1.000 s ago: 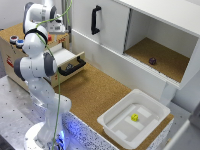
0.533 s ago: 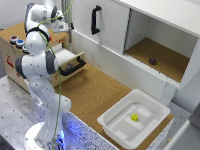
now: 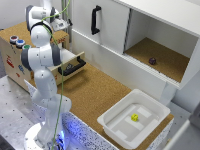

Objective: Go towards the pink block and grasp it

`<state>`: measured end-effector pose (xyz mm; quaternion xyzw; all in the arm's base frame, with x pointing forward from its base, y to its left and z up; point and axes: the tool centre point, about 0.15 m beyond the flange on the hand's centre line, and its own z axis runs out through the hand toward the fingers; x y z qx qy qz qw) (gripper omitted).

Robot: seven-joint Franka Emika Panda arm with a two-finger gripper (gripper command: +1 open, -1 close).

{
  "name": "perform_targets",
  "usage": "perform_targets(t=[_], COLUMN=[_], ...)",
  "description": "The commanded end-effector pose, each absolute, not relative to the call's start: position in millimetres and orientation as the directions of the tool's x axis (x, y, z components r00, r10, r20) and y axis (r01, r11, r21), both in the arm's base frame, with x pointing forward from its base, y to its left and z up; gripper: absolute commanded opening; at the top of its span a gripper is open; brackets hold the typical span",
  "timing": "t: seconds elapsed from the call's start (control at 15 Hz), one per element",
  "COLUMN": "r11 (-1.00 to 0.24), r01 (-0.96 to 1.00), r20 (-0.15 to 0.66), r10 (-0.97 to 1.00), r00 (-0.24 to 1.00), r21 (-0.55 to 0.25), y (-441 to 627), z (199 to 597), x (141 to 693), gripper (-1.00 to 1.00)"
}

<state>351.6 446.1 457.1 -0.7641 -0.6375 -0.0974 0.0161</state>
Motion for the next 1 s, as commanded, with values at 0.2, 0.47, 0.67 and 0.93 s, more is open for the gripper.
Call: perform_targets(t=[0.2, 0.47, 0.67, 0.93], r11=[-0.159, -0.14, -0.123, -0.087], r01=[0.987, 0.99, 0.992, 0.995], r20=[0.0, 0.006, -0.011, -0.05], r10=[0.987, 0.99, 0.992, 0.995], r00=[0.159, 0.14, 0.123, 0.089], r21=[0.027, 0.021, 0.028, 0.045], y=[468.8, 479.9, 482.6, 479.3], z=[434.6, 429.6, 430.3, 436.2], x=[372.3, 379.6, 385.2, 385.3], gripper=[1.0, -1.0, -1.0, -1.0])
